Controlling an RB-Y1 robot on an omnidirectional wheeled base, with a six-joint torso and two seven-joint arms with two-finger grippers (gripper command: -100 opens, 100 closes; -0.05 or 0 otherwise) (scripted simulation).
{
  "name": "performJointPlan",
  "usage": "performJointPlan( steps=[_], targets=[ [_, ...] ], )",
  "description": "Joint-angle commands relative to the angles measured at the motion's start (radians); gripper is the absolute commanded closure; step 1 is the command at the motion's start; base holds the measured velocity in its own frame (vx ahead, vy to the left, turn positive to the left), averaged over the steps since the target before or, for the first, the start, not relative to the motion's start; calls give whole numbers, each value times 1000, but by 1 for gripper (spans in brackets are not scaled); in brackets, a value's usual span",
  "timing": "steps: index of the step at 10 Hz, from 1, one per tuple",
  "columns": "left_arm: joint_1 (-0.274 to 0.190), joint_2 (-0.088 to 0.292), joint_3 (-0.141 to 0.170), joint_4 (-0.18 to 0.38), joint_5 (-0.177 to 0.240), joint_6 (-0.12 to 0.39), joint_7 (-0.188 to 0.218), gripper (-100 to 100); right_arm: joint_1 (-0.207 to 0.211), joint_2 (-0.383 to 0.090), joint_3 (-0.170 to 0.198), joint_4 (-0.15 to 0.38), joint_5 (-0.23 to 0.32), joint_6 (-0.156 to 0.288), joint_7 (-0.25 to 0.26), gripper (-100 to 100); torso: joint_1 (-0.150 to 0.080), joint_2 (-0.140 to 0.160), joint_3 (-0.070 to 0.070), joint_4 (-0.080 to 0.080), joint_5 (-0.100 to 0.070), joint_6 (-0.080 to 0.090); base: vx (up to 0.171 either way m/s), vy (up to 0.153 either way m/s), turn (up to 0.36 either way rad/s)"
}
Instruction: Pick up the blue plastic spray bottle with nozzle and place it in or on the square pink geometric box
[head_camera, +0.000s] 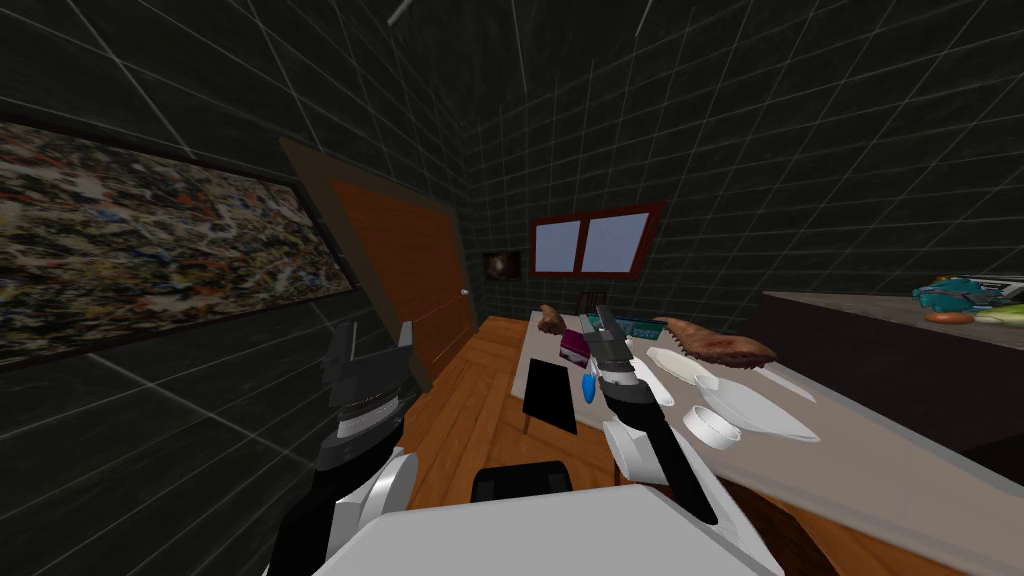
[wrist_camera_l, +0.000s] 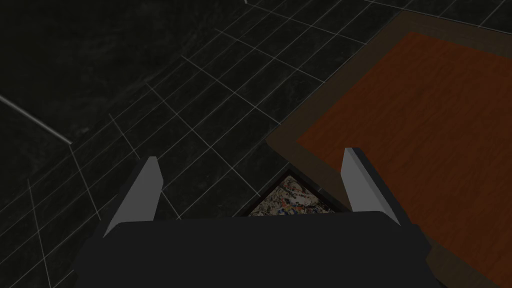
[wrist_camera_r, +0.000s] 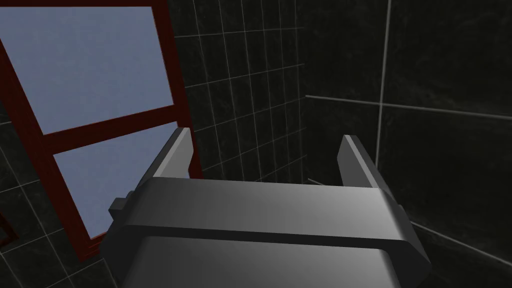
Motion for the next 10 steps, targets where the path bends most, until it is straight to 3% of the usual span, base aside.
performJointPlan(
  steps=[1, 7, 8, 10],
  targets=[
    [0, 0, 0, 0, 0, 0, 0, 0, -13, -21, -5, 33, 8, -3, 29, -100, 0, 0, 0, 0, 0, 0, -36, 18, -32],
    [0, 0, 0, 0, 0, 0, 0, 0, -60, -73, -26, 175, 39, -5, 143, -100, 1, 4, 2, 1, 0, 0, -62, 25, -42],
    [0, 0, 0, 0, 0, 0, 0, 0, -60, -73, -26, 178, 39, -5, 143, -100, 1, 4, 2, 1, 0, 0, -39, 7, -19],
    [0, 0, 0, 0, 0, 0, 0, 0, -80, -90, -36, 242, 53, -2, 195, -100, 0, 3, 1, 1, 0, 0, -42, 5, -52]
  ],
)
